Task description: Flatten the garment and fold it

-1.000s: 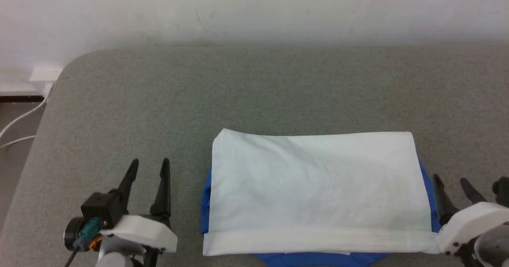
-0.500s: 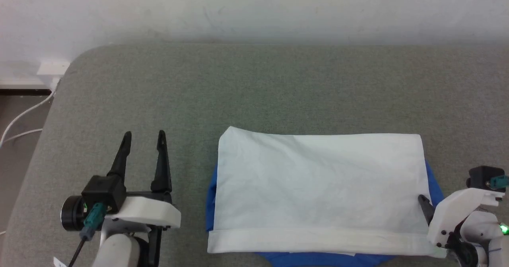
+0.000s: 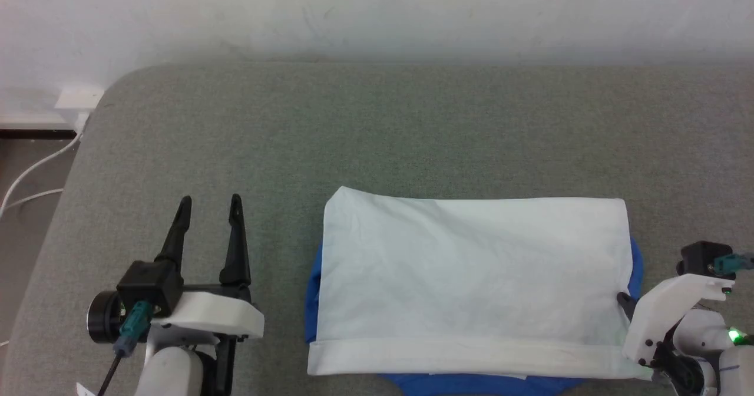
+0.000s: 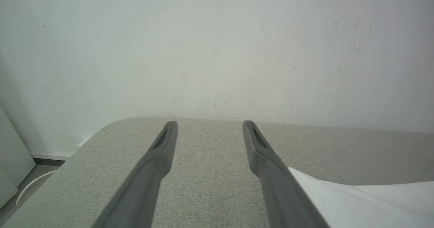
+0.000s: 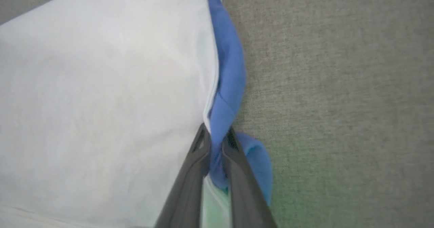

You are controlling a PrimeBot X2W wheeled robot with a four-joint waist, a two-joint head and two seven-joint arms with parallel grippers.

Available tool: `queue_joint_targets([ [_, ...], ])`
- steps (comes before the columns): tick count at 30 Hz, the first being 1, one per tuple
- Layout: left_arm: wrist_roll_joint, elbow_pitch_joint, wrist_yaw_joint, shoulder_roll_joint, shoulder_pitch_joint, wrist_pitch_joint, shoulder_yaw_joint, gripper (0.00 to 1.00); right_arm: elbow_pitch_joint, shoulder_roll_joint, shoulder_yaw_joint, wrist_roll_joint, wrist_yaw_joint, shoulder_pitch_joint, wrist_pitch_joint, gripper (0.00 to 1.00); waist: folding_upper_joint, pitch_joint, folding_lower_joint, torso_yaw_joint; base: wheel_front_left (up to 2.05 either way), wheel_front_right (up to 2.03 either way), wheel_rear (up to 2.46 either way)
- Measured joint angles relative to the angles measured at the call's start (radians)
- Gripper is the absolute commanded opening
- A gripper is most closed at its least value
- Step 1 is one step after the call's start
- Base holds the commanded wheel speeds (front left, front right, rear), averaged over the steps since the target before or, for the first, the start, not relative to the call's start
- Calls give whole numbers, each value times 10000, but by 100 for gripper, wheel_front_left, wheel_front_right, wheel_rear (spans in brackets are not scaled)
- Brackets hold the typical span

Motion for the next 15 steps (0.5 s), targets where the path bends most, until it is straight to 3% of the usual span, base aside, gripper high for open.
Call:
queue_joint_targets([
  [5, 127, 23, -182, -121, 1, 0, 184, 100, -71, 157, -512, -242, 19, 115, -454, 0, 0, -39, 0, -25, 0, 0, 0],
  [15, 316, 38, -445, -341, 5, 0, 366, 100, -477, 151, -2508, -1816, 15, 333, -1367, 0, 0, -43, 0, -40, 0, 0, 0],
])
